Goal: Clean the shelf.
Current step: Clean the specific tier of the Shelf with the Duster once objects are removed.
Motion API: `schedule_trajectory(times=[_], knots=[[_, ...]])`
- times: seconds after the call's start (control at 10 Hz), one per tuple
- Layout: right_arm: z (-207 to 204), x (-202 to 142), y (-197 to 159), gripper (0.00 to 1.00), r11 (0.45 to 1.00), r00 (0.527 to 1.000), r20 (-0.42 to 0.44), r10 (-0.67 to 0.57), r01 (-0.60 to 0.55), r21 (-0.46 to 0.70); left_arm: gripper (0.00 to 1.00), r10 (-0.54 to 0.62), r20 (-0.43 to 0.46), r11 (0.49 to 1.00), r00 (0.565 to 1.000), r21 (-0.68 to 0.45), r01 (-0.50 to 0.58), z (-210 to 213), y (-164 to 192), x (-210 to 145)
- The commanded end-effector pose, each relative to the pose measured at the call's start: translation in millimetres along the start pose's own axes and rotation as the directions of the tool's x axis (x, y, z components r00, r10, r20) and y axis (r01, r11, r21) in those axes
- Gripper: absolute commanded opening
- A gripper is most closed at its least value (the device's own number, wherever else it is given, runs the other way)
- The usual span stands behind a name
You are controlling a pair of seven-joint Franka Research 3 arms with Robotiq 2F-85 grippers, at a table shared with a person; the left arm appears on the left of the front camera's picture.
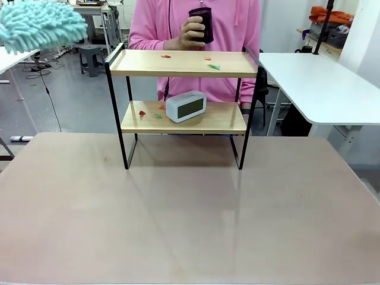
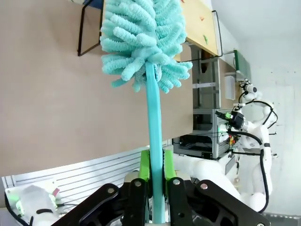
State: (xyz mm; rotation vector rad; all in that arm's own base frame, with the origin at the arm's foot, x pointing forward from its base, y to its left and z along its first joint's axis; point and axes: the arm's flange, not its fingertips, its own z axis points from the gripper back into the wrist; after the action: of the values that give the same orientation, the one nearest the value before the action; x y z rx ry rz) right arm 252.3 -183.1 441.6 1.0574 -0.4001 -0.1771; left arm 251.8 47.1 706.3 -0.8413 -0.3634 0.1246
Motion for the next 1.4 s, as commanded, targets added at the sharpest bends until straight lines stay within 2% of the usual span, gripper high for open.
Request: schedule_trajectory(times=[0.0,0.3,0.5,0.6,0.8,1.0,1.2,1.3], knots=[[-2,2,1,1.0,0.999,1.0,0.018,0.026,-0.026,0.024,0.13,-0.019,-0.013,0.999,1.0,-0.031,0.019,12,19,0],[-2,2,1,1.0,0.999,1.0,0.018,0.026,-0.026,0.024,0.13,0.005,-0.005,1.0,1.0,-0.025,-0.005,11,18,2],[-2,2,1,1.0,0.999,1.0,0.018,0.026,-0.026,0.024,0.13,-0.19,-0.02,0.98,0.982,0.05,0.191,-17,-38,17],[-2,2,1,1.0,0.999,1.0,0.018,0.026,-0.026,0.024,0.13,-0.249,-0.011,0.965,0.968,0.077,0.249,-34,-63,26],[-2,2,1,1.0,0.999,1.0,0.018,0.026,-0.026,0.024,0.13,-0.28,0.018,0.949,0.96,0.158,0.274,-72,-99,38],[-2,2,1,1.0,0.999,1.0,0.018,0.026,-0.026,0.024,0.13,-0.3,0.024,0.937,0.953,0.192,0.29,-104,-113,43],[-2,2,1,1.0,0.999,1.0,0.018,0.026,-0.026,0.024,0.13,-0.326,-0.03,0.917,0.945,0.232,0.324,-137,-121,44],[-2,2,1,1.0,0.999,1.0,0.018,0.026,-0.026,0.024,0.13,-0.323,-0.026,0.907,0.946,0.275,0.318,-151,-122,44]])
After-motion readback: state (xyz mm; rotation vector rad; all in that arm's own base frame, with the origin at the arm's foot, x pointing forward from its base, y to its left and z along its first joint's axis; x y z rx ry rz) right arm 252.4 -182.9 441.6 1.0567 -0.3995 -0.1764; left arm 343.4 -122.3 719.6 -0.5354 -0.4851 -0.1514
